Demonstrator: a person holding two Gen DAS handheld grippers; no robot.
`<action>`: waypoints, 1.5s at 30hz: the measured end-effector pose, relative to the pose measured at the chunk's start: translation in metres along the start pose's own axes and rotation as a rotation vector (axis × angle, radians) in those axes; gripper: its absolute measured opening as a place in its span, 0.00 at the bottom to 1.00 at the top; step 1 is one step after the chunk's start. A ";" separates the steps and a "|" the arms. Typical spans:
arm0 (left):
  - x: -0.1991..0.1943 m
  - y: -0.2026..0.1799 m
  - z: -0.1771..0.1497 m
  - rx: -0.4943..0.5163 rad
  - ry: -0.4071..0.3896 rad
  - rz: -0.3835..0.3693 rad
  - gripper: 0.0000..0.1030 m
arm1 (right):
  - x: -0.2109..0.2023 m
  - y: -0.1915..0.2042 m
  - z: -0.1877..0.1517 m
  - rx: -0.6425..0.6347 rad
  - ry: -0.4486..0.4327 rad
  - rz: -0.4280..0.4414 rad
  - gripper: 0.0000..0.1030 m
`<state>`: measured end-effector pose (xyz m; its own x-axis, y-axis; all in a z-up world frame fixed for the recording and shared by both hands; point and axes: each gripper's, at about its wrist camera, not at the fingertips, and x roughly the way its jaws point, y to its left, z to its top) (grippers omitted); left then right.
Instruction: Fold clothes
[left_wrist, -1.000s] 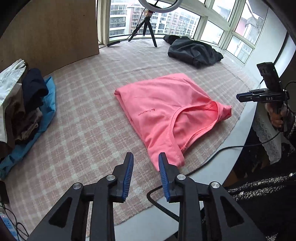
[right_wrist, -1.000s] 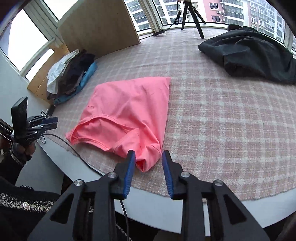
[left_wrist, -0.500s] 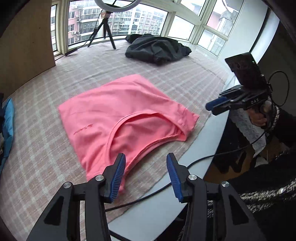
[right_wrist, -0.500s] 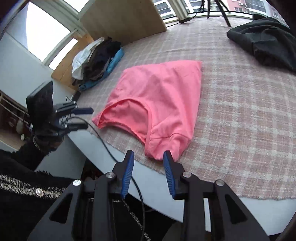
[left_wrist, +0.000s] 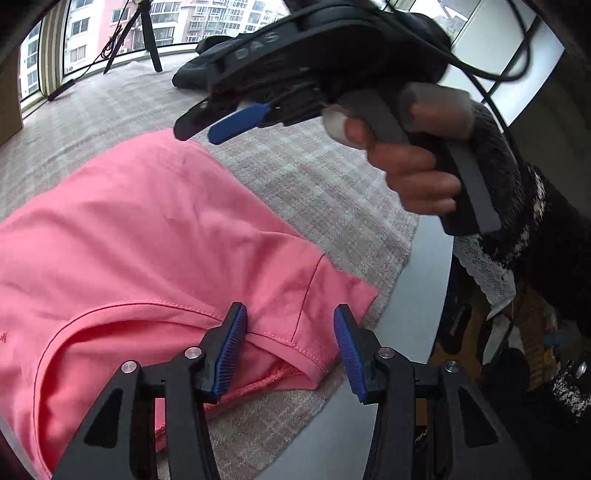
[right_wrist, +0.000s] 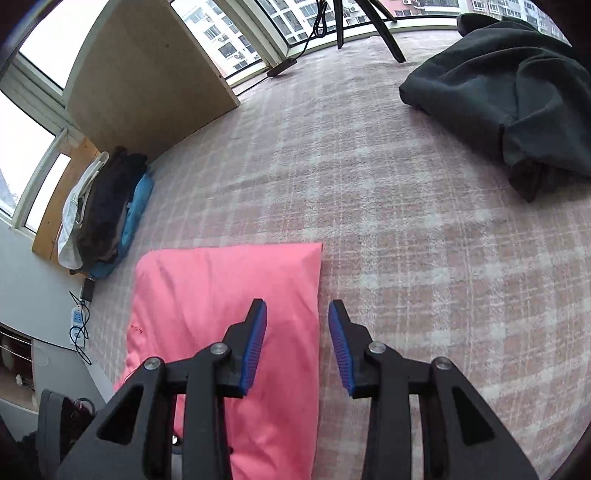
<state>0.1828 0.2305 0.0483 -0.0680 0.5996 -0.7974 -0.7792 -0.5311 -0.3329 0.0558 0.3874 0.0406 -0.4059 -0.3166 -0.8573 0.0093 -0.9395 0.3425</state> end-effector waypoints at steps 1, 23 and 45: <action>0.001 -0.001 -0.002 -0.003 0.008 -0.005 0.44 | 0.010 0.002 0.008 -0.029 0.013 -0.049 0.32; -0.124 0.079 -0.111 -0.260 -0.009 0.258 0.48 | -0.031 0.033 -0.028 -0.190 0.055 0.098 0.41; -0.087 0.176 -0.051 -0.548 -0.117 0.307 0.60 | -0.003 -0.003 -0.048 -0.025 -0.037 0.162 0.58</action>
